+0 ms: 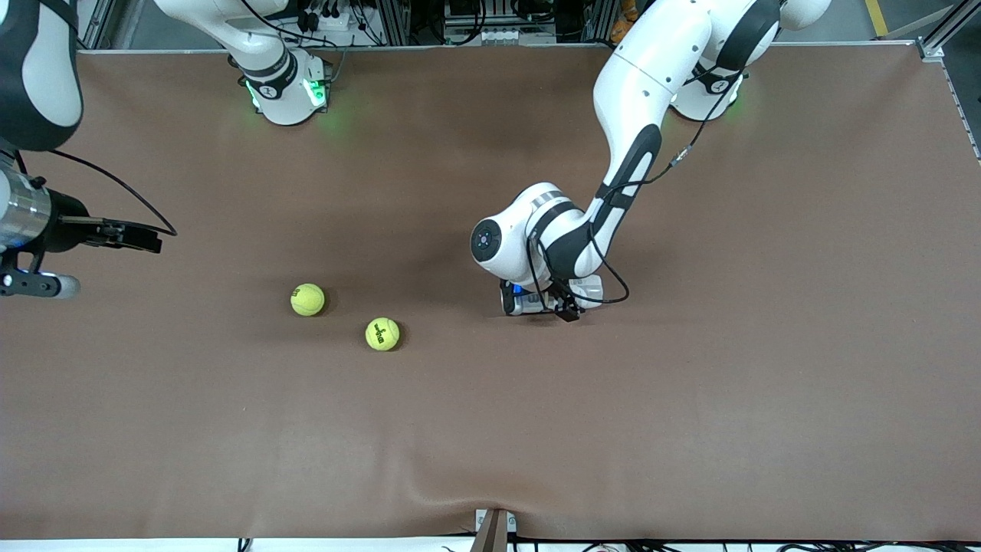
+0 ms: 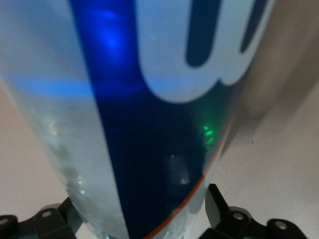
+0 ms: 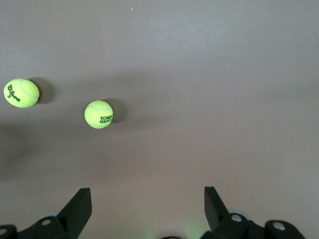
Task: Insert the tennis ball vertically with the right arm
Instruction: 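Grasp the Wilson tube with the left gripper while the right gripper advances, then lift the tube upright with the left gripper, opening toward the balls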
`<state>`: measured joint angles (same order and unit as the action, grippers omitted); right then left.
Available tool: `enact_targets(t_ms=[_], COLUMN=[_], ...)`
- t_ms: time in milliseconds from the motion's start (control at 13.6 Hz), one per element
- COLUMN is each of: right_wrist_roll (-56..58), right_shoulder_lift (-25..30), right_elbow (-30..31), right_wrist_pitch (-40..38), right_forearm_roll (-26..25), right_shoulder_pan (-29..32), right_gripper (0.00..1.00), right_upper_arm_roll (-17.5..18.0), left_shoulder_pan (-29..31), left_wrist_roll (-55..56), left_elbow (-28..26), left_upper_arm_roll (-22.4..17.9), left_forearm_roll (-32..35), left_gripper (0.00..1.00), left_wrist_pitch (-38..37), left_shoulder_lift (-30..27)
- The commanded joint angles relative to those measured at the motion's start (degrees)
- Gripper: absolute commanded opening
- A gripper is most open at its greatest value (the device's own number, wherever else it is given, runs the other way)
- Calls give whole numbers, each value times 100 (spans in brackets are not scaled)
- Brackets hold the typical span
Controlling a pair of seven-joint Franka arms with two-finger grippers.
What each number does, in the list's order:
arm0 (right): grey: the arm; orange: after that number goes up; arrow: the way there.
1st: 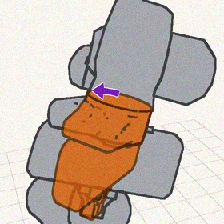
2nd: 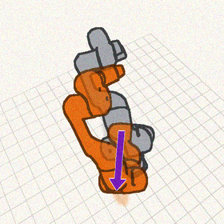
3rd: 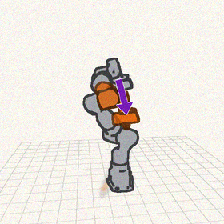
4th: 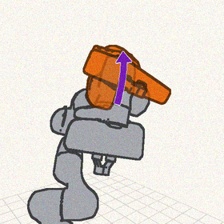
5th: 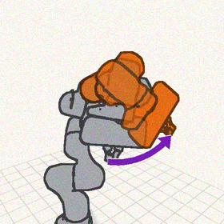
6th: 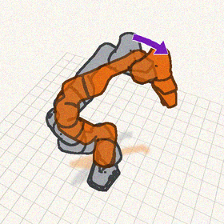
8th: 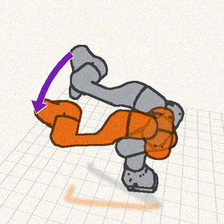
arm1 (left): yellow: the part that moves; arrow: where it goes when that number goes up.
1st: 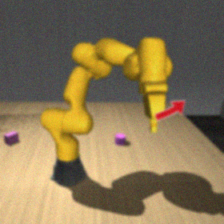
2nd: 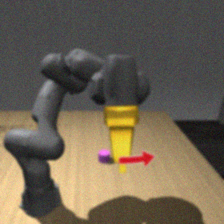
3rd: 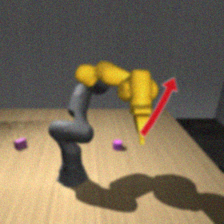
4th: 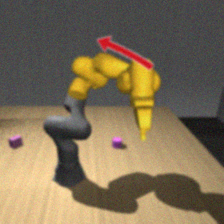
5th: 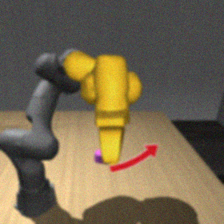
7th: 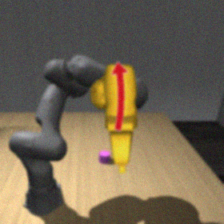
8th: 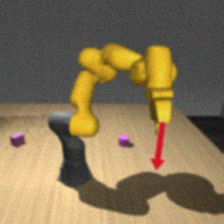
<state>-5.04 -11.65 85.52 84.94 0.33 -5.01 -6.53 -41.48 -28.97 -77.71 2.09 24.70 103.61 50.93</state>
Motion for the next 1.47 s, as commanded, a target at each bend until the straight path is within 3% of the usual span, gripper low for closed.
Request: enact_targets(t_ms=[0, 293, 367, 440, 807, 1174, 1394], right_wrist_roll=[73, 64, 64, 64, 64, 64, 64], right_shoulder_lift=[-197, -636, -672, -672, -672, -672, -672], right_elbow=[0, 17, 96, 192, 351, 334, 351], right_wrist_pitch=[-109, -118, -83, 4, 163, 163, 172], right_forearm_roll=[46, 46, 46, 46, 46, 46, 46], right_shoulder_pan=[-44, -88, -88, -79, -79, -88, -88], right_gripper=[100, 100, 100, 100, 100, 100, 100], right_upper_arm_roll=[12, 12, 12, 12, 12, 12, 12], left_shoulder_pan=[-1, -1, -9, -9, -62, -62, -62], left_wrist_roll=[-100, -109, -109, -109, -100, -39, -12], left_elbow=[124, 124, 116, 124, 124, 107, 107], left_upper_arm_roll=[-59, -77, -86, -86, -77, -59, -59], left_forearm_roll=[105, 105, 105, 105, 288, 369, 369], left_gripper=[100, 100, 95, 88, 85, 72, 72], left_wrist_pitch=[167, 327, 327, 327, 327, 327, 327], left_shoulder_lift=[154, 207, 207, 207, 163, 163, 145])
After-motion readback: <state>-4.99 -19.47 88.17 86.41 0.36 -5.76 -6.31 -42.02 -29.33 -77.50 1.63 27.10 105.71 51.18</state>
